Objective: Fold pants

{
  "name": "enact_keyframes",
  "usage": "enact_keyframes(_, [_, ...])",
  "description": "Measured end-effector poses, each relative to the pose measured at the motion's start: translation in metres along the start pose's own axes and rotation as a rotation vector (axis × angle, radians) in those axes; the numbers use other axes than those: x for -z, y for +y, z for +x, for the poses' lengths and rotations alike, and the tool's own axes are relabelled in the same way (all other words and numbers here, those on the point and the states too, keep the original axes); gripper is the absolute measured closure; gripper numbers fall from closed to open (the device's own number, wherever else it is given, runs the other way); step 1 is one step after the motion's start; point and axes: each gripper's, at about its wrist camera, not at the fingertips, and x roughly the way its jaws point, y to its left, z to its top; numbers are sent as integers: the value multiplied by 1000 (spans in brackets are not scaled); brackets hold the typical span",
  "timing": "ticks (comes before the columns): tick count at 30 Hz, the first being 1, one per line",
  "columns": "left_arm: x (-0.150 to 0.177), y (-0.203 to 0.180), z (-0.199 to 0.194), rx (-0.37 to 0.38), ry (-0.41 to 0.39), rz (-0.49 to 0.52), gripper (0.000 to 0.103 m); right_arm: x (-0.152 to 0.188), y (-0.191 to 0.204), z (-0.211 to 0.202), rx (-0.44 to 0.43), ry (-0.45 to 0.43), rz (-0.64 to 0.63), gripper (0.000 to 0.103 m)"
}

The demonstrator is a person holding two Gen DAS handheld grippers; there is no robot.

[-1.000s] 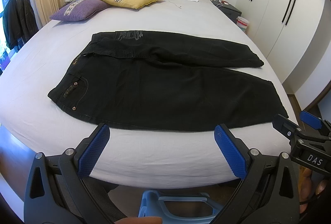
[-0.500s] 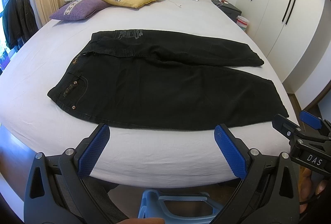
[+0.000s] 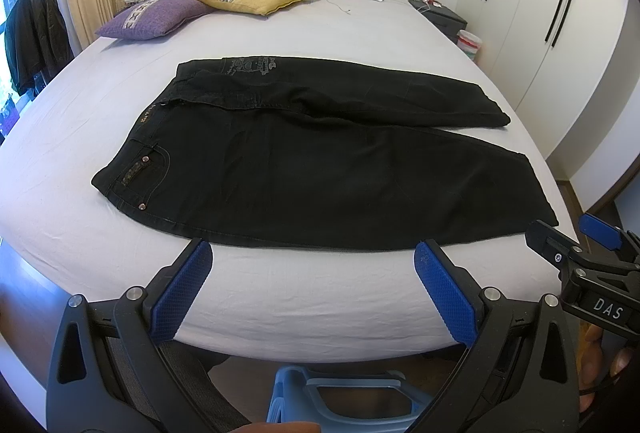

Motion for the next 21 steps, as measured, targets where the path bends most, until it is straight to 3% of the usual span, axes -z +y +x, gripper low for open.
enact_keyframes(21, [6,1,1,-1,5,-1,0,0,1,3,-5,4,0,0])
